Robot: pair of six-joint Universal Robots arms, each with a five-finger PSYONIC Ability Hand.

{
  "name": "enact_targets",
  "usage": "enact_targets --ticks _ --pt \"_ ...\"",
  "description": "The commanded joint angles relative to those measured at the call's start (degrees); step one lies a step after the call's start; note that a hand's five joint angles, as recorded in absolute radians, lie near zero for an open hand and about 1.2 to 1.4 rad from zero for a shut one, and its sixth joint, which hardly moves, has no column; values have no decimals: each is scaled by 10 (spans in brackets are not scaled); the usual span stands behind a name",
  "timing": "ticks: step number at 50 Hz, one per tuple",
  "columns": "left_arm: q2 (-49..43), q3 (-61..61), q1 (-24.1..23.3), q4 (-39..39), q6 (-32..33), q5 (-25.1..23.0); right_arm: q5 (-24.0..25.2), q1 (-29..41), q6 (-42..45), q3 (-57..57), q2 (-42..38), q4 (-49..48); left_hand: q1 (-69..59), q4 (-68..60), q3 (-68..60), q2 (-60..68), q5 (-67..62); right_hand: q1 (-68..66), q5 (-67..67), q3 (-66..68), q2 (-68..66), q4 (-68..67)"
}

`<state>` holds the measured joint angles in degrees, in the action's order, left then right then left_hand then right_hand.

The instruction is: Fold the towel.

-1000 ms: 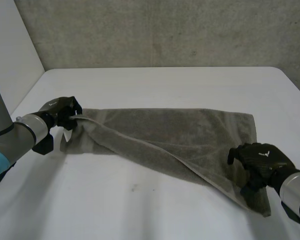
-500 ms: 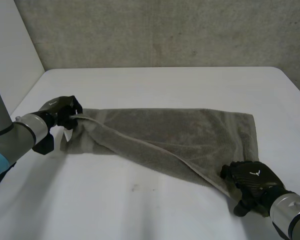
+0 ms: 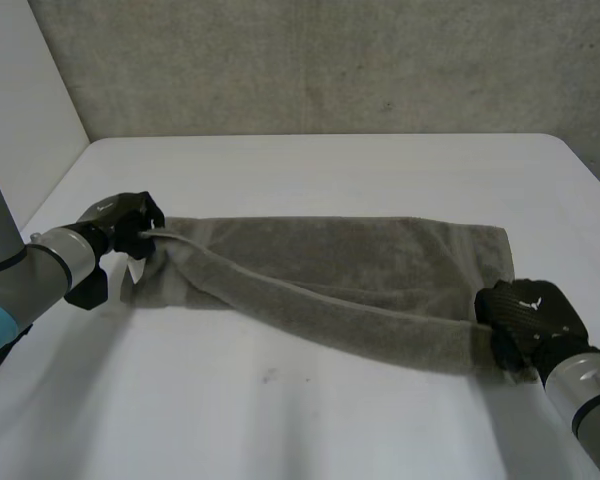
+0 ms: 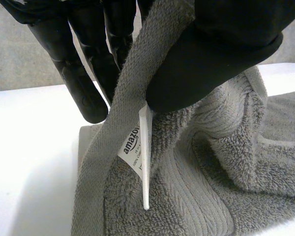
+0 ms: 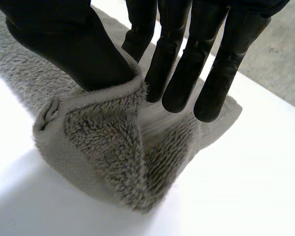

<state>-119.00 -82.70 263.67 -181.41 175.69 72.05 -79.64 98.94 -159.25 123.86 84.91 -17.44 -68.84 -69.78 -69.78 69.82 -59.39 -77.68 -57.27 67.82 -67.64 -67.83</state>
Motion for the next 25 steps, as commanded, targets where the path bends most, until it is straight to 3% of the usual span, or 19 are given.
enact_targets --ticks 1,7,17,25 --pt "-2 8 0 -3 1 0 4 -9 31 -70 2 21 -112 -102 -102 102 -106 -23 -127 122 -124 -122" --pt "-6 22 -1 -18 1 1 12 -15 71 -149 -19 53 -112 -102 -102 102 -106 -23 -127 122 -124 -122" --pt "-75 128 -23 -62 4 15 12 -9 184 -397 -232 151 -112 -102 -102 102 -106 -23 -127 122 -124 -122" --pt "-173 254 -34 -55 5 44 16 -8 185 -522 -330 131 -112 -102 -102 102 -106 -23 -127 122 -124 -122"
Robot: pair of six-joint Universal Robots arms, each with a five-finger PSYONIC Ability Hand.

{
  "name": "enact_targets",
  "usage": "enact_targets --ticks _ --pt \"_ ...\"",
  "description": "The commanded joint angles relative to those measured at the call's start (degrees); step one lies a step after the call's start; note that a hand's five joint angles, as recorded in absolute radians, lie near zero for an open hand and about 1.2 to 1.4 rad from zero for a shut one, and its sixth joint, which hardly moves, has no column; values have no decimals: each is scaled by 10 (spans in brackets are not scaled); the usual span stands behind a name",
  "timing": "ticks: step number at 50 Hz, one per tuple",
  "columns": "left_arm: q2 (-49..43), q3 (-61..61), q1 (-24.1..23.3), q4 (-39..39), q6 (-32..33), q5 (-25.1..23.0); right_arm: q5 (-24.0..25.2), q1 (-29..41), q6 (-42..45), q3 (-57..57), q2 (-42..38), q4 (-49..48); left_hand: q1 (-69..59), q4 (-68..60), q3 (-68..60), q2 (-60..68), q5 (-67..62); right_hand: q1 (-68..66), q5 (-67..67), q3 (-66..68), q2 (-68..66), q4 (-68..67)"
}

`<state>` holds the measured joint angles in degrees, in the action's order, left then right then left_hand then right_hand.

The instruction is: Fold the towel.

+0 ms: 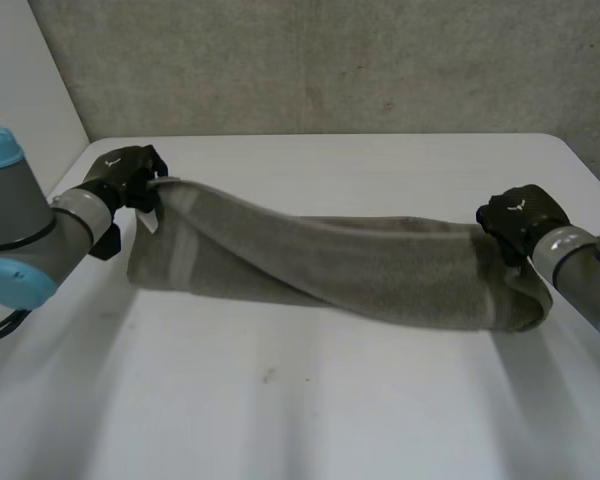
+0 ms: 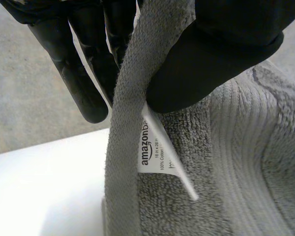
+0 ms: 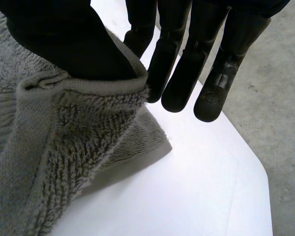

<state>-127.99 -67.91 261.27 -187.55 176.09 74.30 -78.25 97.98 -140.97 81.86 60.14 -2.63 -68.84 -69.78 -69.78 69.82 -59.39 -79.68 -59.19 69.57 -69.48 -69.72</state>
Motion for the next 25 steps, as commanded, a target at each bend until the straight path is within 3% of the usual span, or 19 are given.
enact_targets --ticks 1,9,25 --pt "-83 106 -10 7 1 22 2 2 3 -102 -83 -18 -112 -102 -102 102 -106 -3 -108 104 -105 -103" --pt "-153 186 -12 35 2 23 9 2 2 -155 -128 -126 -112 -102 -102 102 -106 -3 -108 104 -105 -103" --pt "-229 265 -12 39 7 49 71 0 3 -217 -212 -129 -112 -102 -102 102 -106 -3 -108 104 -105 -103"
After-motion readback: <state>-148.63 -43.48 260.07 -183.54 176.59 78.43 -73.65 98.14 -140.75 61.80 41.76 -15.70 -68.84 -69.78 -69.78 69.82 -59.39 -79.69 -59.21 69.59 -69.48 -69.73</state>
